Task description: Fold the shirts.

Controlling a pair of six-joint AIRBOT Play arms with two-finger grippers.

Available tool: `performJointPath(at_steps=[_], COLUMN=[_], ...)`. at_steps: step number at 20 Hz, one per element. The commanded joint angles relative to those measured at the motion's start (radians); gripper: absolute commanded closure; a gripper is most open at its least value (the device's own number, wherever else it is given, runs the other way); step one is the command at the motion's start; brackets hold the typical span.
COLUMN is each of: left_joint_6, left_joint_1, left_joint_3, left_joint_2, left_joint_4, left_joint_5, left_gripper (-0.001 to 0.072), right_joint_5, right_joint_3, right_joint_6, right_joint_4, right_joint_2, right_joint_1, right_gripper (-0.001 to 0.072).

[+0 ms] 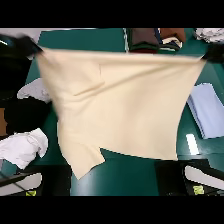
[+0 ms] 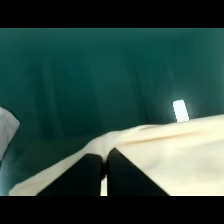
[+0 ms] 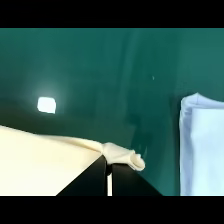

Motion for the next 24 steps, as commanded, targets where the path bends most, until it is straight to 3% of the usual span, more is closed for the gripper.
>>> performJointPath(at_steps=[1,5,9,13,20,21,22,23,24], left_joint_6=[0.060,0.061,0.061,0.061,0.059,0.051,0.046,0.024,0.023], left_joint_1=[-0.039,-0.031,0.026,0.053,0.009,0.007,0.007,0.008,0.010], left_joint_3=[-0.078,-0.019,0.091,0.031,-0.214,-0.225,-0.225,-0.223,-0.219], left_joint_2=[-0.219,-0.299,-0.298,-0.298,-0.298,-0.298,-0.298,-0.296,-0.292], left_joint_4=[-0.010,-0.005,0.027,0.056,0.074,0.074,0.074,0.075,0.080], left_joint_5=[0.072,0.166,0.029,-0.101,-0.051,-0.051,-0.051,-0.055,-0.063], left_gripper=[0.0684,0.0684,0.0683,0.0683,0.0680,0.0641,0.0395,0.0314,0.0314], right_joint_5=[-0.095,-0.105,-0.052,-0.086,-0.190,-0.199,-0.209,-0.219,-0.227], right_joint_3=[-0.076,0.104,0.201,-0.001,-0.315,-0.337,-0.356,-0.373,-0.382], right_joint_6=[0.027,0.049,0.047,0.045,0.065,0.065,0.065,0.065,0.065], right_joint_4=[-0.108,-0.100,-0.106,-0.111,-0.074,-0.047,-0.023,-0.005,0.013], right_joint_2=[-0.194,-0.368,-0.378,-0.282,-0.175,-0.166,-0.157,-0.147,-0.141], right_joint_1=[0.087,0.088,0.087,0.087,0.088,0.088,0.088,0.088,0.088], right_gripper=[0.0698,0.0698,0.0698,0.0698,0.0697,0.0696,0.0696,0.0694,0.0632])
